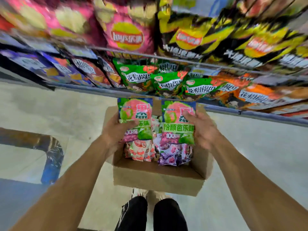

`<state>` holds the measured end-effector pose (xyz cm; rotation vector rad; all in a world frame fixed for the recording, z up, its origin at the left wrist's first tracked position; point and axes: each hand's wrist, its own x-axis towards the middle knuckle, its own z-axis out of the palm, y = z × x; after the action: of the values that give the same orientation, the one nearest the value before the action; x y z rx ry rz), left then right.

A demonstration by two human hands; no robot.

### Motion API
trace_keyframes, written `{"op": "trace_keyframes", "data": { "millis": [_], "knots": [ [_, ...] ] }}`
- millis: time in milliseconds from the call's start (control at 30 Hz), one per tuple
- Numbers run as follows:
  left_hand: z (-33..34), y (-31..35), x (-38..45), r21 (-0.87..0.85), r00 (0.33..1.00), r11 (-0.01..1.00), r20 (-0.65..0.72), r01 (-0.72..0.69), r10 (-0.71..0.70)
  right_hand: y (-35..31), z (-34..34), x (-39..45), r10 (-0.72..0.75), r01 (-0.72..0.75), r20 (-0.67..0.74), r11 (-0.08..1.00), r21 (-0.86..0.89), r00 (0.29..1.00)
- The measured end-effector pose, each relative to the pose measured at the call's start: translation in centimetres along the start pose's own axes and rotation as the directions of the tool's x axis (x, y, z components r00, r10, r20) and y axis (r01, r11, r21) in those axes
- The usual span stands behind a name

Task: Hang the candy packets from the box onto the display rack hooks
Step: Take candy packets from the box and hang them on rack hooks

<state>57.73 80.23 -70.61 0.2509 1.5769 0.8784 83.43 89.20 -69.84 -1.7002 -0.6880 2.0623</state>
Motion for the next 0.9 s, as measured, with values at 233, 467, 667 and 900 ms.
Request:
{"op": "trace_keyframes", "data": {
  "millis": [233, 467, 667, 900],
  "knots": [
    [-2.0, 16.0, -18.0, -0.076, 0.975, 0.972, -0.023, -0.221, 0.220, -13.8, 7.3, -16.7, -0.067, 0.063, 0.101, 0.997, 0.044, 0.993],
    [-5.0, 28.3, -35.4, -0.155, 0.862, 0.861, -0.250, -0.485, 0.441, -24.9, 14.5, -32.6, -0.307, 0.279, 0.228, 0.949, 0.145, 0.924],
    [-9.6, 32.6, -45.6, -0.116, 0.720, 0.745, -0.391, -0.657, 0.574, -29.0, 20.7, -41.3, -0.481, 0.503, 0.462, 0.860, 0.084, 0.745],
    [-19.9, 34.9, -54.1, -0.083, 0.599, 0.655, -0.501, -0.751, 0.624, -31.2, 32.8, -47.9, -0.555, 0.719, 0.622, 0.694, -0.019, 0.552]
  ]
}}
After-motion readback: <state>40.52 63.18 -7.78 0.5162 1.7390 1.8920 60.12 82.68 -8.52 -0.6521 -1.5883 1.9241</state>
